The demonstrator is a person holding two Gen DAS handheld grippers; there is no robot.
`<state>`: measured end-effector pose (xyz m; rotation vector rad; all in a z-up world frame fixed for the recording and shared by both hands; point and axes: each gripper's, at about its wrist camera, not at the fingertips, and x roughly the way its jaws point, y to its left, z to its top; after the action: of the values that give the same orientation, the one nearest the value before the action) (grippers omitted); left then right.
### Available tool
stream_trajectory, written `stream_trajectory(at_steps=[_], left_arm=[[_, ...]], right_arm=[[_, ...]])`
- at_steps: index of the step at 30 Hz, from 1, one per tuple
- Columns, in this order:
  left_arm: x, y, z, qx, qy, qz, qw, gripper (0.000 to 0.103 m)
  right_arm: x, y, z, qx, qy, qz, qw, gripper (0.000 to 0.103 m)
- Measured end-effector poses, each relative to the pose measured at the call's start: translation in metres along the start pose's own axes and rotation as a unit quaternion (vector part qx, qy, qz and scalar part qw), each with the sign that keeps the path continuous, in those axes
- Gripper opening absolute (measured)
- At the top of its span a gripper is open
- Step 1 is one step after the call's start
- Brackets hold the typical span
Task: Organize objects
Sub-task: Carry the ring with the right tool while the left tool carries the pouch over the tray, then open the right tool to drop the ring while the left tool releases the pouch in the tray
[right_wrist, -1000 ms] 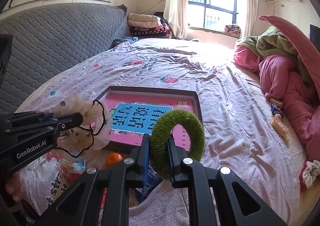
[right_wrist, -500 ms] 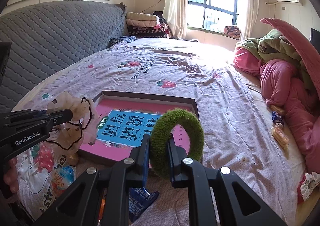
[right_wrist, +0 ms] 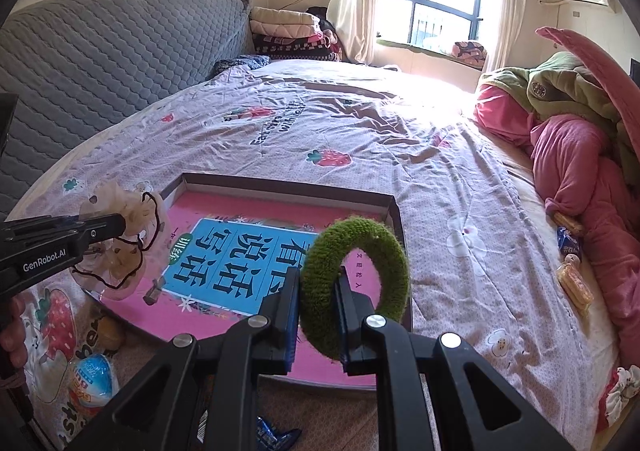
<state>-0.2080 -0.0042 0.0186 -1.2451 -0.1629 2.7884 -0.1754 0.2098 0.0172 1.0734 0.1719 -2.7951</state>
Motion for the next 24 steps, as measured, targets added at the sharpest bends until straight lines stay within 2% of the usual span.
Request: stream_trajectory(at_steps=[13, 24], left_arm=[[0.036, 0.003, -0.006, 0.000, 0.033, 0.006, 0.9994, 0.014], [0.047, 0.007, -0.004, -0.004, 0.042, 0.018, 0.9989, 0.018]], right_arm=[[0.051, -0.010, -0.011, 0.012, 0.054, -0.006, 0.998, 0.016], [0.062, -0.007, -0.020, 0.018, 0.071, 0.000, 0.997, 0.016]])
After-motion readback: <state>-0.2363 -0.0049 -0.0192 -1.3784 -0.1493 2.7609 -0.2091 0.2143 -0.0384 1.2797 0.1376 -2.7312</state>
